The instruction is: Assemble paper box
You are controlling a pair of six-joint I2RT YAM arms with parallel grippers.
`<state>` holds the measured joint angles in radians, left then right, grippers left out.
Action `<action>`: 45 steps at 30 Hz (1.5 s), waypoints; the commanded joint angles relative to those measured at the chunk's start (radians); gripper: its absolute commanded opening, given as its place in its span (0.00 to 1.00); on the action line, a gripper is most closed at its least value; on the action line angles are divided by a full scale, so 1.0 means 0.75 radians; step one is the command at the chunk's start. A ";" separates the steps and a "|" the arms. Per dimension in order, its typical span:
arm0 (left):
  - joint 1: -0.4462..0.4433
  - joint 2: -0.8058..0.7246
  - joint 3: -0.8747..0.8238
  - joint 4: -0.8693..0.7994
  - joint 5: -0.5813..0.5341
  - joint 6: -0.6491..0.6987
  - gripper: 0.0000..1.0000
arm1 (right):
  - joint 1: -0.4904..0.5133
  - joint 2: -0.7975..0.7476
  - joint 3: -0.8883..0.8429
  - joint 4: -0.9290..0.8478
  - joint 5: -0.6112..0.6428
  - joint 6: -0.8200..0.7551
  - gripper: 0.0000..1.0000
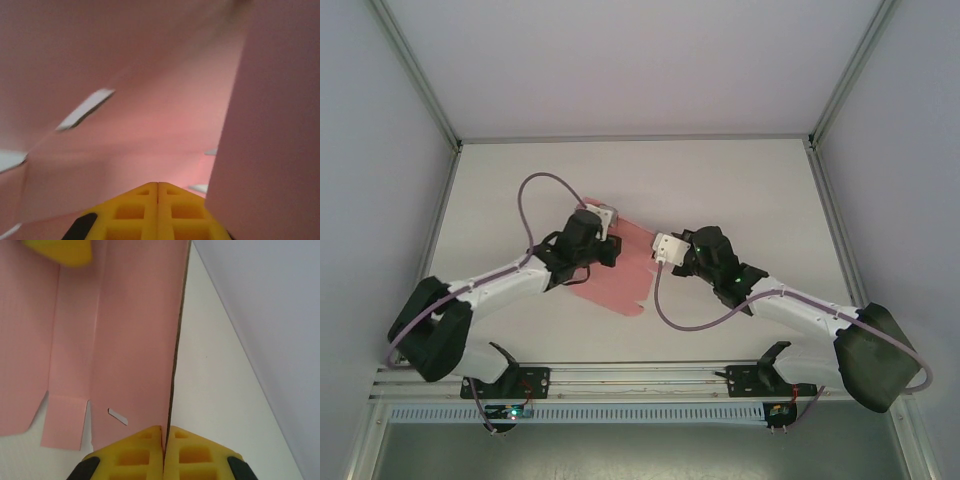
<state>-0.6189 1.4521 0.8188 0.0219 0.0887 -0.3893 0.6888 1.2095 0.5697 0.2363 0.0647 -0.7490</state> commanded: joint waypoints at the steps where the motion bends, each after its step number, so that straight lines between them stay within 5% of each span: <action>1: -0.042 0.093 0.095 -0.119 -0.110 0.057 0.00 | 0.042 0.037 0.033 0.018 0.068 -0.062 0.00; 8: -0.052 0.017 0.058 -0.132 -0.082 0.054 0.05 | 0.029 0.050 0.020 0.055 0.205 -0.111 0.00; 13: -0.050 -0.206 -0.015 -0.243 -0.157 0.081 0.56 | 0.010 0.042 0.013 0.033 0.218 -0.174 0.00; 16: -0.043 -0.367 -0.054 -0.314 -0.272 0.061 0.99 | 0.010 0.038 -0.007 0.059 0.186 -0.213 0.00; 22: 0.136 -0.560 -0.085 -0.437 -0.505 -0.076 1.00 | 0.064 0.089 -0.042 0.155 0.247 -0.394 0.00; 29: 0.557 -0.267 -0.041 -0.394 -0.213 -0.248 1.00 | 0.136 0.159 -0.076 0.330 0.317 -0.536 0.00; 32: 0.572 -0.099 -0.005 -0.309 -0.131 -0.218 1.00 | 0.149 0.171 -0.087 0.381 0.345 -0.557 0.00; 36: 0.568 0.070 0.000 -0.135 0.166 -0.198 1.00 | 0.146 0.175 -0.086 0.361 0.342 -0.528 0.00; 45: 0.482 0.164 -0.057 0.068 0.507 -0.054 0.90 | 0.139 0.175 -0.087 0.342 0.368 -0.495 0.00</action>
<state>-0.2199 1.5723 0.7853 -0.0166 0.3500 -0.5003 0.7898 1.3342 0.5144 0.4690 0.3164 -1.1332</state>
